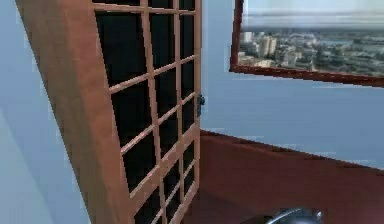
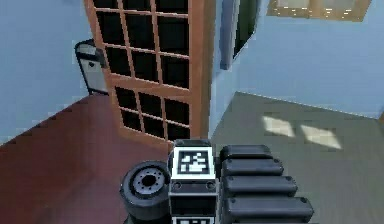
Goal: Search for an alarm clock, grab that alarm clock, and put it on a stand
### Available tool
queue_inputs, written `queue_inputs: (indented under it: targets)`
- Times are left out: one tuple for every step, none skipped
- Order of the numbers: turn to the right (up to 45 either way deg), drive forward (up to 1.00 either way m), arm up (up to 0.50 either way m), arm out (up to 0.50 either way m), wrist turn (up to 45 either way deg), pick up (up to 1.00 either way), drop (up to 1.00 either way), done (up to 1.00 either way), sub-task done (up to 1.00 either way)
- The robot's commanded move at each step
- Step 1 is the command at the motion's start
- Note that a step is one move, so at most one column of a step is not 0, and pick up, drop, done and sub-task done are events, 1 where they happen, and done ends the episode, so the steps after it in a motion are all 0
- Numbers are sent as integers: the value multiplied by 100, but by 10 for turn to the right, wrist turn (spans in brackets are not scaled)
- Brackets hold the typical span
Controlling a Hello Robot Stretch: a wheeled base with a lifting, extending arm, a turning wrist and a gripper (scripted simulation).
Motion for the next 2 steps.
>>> queue_inputs:
  targets:
    - [450, 0, 0, 0, 0, 0, 0, 0, 0]
    - [180, 0, 0, 0, 0, 0, 0, 0, 0]
